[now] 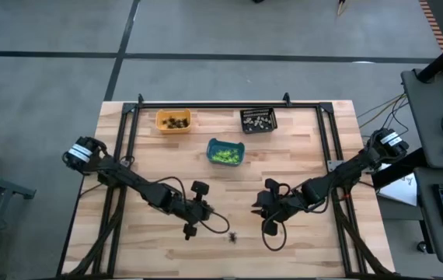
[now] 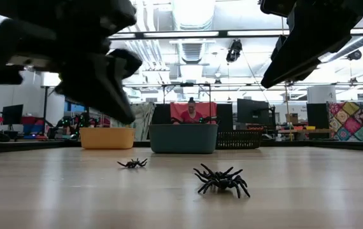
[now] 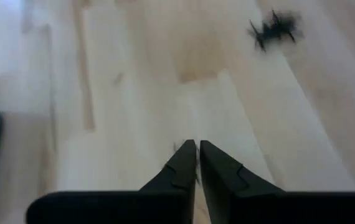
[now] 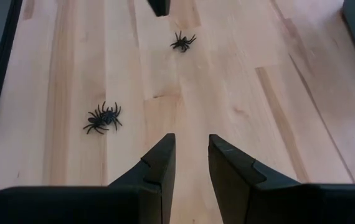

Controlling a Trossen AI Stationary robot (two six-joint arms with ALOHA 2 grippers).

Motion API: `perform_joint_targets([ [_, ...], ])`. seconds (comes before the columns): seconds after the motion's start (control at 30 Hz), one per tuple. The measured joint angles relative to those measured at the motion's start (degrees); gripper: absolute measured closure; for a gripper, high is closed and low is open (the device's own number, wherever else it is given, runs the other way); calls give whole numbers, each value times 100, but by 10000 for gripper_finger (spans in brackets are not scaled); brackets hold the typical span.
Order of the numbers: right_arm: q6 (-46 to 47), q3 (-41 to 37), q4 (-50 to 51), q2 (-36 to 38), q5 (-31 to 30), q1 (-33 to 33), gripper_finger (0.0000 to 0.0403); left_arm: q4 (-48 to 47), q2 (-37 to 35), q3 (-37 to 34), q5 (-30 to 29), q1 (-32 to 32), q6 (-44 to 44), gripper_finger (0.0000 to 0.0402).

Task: Sort Halloween decoration
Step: Put the black spider toy into the yellow bin

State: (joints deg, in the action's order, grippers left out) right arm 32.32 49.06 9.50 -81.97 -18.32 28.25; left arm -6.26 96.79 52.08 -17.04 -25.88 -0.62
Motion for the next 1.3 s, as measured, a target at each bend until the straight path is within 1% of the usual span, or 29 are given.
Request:
perform_joint_targets([
  [0.1, -72, 0, -2, 0, -129, 0, 319, -87, 39, -24, 124, -5, -120, 378],
  [0.27, -254, 0, -174, 0, -151, -4, 319, 13, 235, -24, 89, 14, -214, 323],
  [0.43, -282, 0, -183, 0, -151, -4, 319, 19, 508, -24, -444, 17, -398, 274],
  [0.57, -282, 0, -175, 0, -151, -4, 319, 74, 685, -24, -450, 17, -392, 254],
  [0.67, -296, 0, -168, 0, -150, -4, 319, 187, 781, -26, -451, 17, -388, 251],
  [0.83, -299, 0, -144, 0, -149, -4, 319, 303, 877, -22, -472, 15, -302, 258],
  [0.97, -297, 0, -144, 0, -149, -4, 319, 344, 948, -9, -471, 15, -252, 280],
  [1.07, -297, 0, -144, 0, -149, -4, 319, 349, 962, -9, -453, 15, -250, 310],
  [1.27, -297, 0, -141, 0, -174, -4, 319, 332, 962, -9, -461, 15, -220, 387],
  [1.3, -297, 0, -142, 1, -180, -4, 319, 330, 962, -9, -477, 17, -221, 394],
])
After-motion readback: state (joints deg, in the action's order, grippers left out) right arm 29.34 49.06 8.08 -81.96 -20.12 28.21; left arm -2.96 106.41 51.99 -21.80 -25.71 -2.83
